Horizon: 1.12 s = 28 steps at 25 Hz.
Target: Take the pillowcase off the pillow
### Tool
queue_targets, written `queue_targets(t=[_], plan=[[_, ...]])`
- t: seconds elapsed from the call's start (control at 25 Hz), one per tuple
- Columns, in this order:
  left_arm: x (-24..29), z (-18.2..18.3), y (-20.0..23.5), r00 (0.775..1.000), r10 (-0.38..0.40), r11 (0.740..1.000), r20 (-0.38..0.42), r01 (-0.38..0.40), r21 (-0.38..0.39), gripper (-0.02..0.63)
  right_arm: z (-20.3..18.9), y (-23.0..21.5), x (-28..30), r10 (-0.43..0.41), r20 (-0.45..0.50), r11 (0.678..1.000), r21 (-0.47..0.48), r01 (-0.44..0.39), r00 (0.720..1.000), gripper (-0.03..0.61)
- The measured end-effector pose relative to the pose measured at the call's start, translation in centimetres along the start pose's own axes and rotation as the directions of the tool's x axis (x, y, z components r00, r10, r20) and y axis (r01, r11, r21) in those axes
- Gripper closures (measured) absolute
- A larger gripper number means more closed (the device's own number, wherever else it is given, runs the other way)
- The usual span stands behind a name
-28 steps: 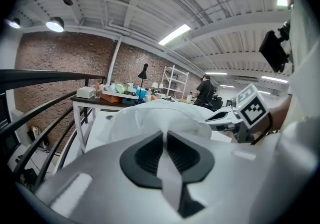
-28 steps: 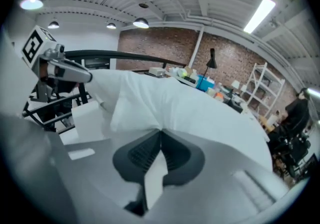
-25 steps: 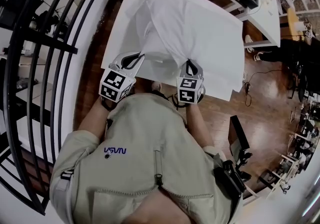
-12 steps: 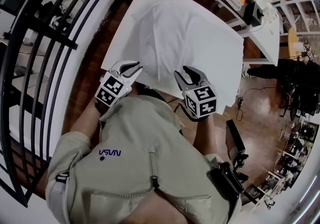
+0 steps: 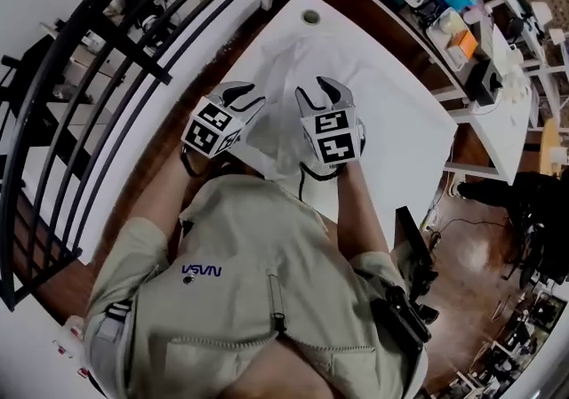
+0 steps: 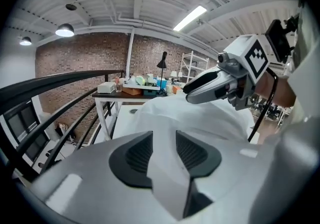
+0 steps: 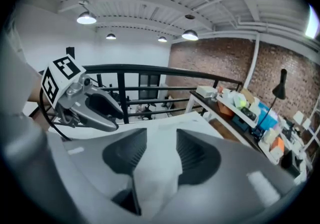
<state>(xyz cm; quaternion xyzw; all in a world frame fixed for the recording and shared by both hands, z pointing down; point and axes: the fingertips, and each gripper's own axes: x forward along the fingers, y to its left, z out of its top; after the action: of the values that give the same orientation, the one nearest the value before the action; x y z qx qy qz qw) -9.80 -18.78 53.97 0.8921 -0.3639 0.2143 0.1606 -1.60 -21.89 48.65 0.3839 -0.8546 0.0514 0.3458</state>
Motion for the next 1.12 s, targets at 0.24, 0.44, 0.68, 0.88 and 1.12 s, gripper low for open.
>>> queue_targets(t=[0.24, 0.44, 0.68, 0.88, 1.12], plan=[[4.8, -0.9, 0.6, 0.991, -0.112, 0.994, -0.072, 0.111, -0.018, 0.380, -2.5, 0.4, 4.9, -0.026, -0.211, 0.996, -0.088, 0.007, 0.977, 0.388], [7.7, -1.7, 0.2, 0.972, -0.204, 0.977, -0.117, 0.210, 0.043, 0.474, -3.0, 0.2, 5.4, -0.122, -0.281, 0.986, -0.141, 0.085, 0.952, 0.531], [6.3, -1.0, 4.0, 0.995, -0.096, 0.995, -0.008, 0.096, -0.001, 0.601, -1.3, -5.2, 0.7, -0.352, -0.230, 0.935, -0.135, 0.328, 0.907, 0.574], [5.8, -2.0, 7.4, 1.000, 0.003, 1.000, -0.018, -0.003, -0.021, 0.601, -2.5, -11.5, -4.7, -0.512, -0.208, 0.856, -0.052, 0.514, 0.833, 0.574], [8.7, -5.3, 8.5, 0.987, 0.057, 0.998, -0.151, -0.059, -0.010, 0.601, -9.3, -14.7, -6.3, -0.539, -0.312, 0.818, 0.029, 0.575, 0.782, 0.574]])
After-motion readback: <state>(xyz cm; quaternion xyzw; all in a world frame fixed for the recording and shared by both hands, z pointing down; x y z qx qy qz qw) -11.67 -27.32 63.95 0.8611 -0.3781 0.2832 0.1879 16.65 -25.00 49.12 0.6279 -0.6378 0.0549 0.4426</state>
